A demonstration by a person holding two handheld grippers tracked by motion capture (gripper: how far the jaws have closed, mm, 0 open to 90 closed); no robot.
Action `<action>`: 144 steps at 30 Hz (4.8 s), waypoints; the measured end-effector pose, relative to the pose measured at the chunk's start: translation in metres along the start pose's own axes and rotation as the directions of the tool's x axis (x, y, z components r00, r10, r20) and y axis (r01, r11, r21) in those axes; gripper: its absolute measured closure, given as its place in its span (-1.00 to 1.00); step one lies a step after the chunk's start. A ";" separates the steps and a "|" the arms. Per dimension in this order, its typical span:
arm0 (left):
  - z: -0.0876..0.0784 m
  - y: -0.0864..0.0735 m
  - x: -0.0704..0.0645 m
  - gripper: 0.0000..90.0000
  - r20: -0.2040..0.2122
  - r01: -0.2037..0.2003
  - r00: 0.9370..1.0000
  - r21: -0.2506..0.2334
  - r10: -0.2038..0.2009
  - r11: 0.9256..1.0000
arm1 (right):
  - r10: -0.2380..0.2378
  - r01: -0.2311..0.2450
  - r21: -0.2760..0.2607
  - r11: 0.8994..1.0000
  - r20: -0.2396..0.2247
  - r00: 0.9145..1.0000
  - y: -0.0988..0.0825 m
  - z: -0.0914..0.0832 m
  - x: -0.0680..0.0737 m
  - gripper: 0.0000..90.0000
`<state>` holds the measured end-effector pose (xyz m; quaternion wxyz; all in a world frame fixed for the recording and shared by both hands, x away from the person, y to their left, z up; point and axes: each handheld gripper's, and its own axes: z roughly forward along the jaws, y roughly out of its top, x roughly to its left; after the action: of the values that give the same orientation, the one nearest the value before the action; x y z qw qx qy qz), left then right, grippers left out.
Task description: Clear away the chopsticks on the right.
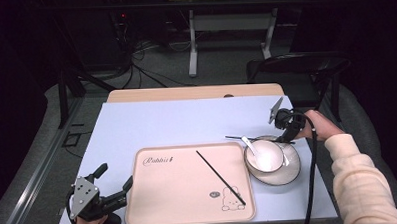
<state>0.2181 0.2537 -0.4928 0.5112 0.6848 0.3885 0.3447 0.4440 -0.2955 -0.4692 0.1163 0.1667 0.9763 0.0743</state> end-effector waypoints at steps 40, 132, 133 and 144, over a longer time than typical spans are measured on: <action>0.000 0.000 0.000 -0.70 -0.004 0.001 1.000 0.002 -0.001 1.000 | 0.291 -0.296 0.038 0.955 0.102 0.951 -0.002 -0.024 0.015 0.89; -0.001 0.000 0.000 -0.70 0.001 0.008 1.000 -0.009 -0.008 1.000 | 0.592 -0.585 0.111 0.804 -0.056 0.804 0.107 0.037 0.175 0.88; -0.001 0.000 0.001 -0.70 0.000 0.009 1.000 -0.010 -0.009 1.000 | 0.588 -0.580 0.108 0.807 -0.058 0.807 0.106 0.038 0.174 0.88; -0.001 0.000 0.001 -0.70 0.001 0.005 1.000 -0.008 -0.005 1.000 | 0.571 -0.564 0.108 0.819 -0.055 0.819 0.109 0.041 0.175 0.85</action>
<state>0.2175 0.2547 -0.4927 0.5147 0.6820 0.3887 0.3447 0.3274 -0.1299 -0.5240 0.0398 0.4515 0.8886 0.0703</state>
